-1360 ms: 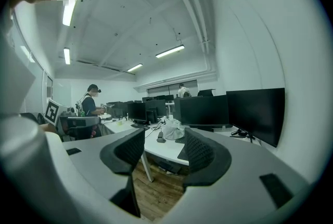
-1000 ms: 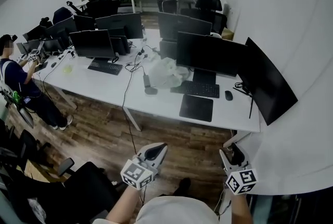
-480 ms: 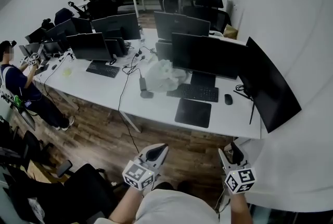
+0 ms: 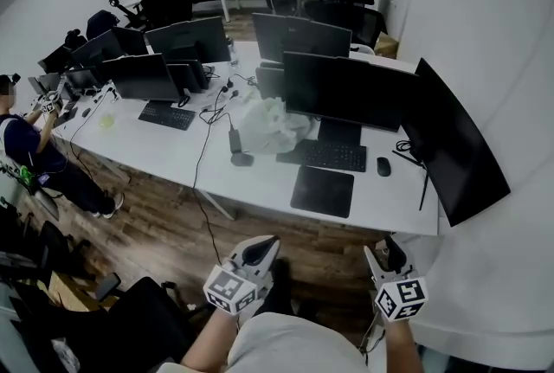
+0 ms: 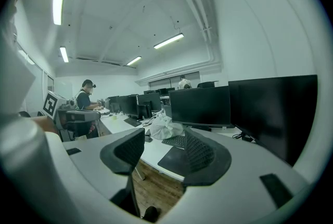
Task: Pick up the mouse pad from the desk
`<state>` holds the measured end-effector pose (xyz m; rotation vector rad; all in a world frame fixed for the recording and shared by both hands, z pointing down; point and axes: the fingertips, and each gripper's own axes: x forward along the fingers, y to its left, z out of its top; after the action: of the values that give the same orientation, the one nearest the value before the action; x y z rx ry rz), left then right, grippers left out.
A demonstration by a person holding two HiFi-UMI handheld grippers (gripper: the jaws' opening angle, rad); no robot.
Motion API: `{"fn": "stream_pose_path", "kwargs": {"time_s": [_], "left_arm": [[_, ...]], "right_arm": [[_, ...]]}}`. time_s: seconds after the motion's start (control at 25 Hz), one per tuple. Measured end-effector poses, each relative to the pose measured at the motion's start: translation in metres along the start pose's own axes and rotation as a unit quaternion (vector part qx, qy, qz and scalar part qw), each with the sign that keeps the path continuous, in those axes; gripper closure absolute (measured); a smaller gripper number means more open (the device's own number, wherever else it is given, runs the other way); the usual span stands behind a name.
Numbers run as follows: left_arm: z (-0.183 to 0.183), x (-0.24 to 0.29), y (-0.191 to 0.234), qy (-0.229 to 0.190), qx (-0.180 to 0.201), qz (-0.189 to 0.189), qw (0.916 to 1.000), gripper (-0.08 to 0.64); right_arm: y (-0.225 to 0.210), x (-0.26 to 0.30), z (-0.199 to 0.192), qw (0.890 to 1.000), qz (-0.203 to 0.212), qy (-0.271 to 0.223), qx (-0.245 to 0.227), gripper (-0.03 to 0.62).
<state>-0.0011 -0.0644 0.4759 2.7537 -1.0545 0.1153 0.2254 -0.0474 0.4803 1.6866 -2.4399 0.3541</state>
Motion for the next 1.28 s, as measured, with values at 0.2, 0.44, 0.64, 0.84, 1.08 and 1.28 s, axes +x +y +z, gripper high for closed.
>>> {"fn": "stream_pose_path", "kwargs": {"time_s": [0.2,0.44,0.64,0.84,1.08,1.28], "left_arm": [[0.001,0.026,0.032,0.003,-0.004,-0.017,0.9998,0.543],[-0.002,0.069,0.067,0.014,0.019,-0.059,0.9979,0.543],[-0.005,0.103,0.101,0.036,0.025,-0.094,0.9946,0.543],[-0.019,0.131,0.135,0.056,0.026,-0.120,0.9909,0.543],[-0.041,0.159,0.162,0.080,0.026,-0.151,0.9850,0.543],[-0.057,0.174,0.182,0.094,0.015,-0.157,0.9830,0.543]], "right_arm": [[-0.006,0.035,0.002,1.000,-0.010,0.010,0.002,0.339],[-0.015,0.083,0.006,1.000,-0.018,0.017,0.007,0.339],[-0.021,0.126,0.009,0.999,-0.031,0.025,0.009,0.339],[-0.027,0.163,0.002,0.998,-0.050,0.043,0.010,0.339],[-0.038,0.199,-0.015,0.994,-0.081,0.071,0.013,0.339],[-0.045,0.220,-0.030,0.990,-0.096,0.098,0.016,0.339]]}}
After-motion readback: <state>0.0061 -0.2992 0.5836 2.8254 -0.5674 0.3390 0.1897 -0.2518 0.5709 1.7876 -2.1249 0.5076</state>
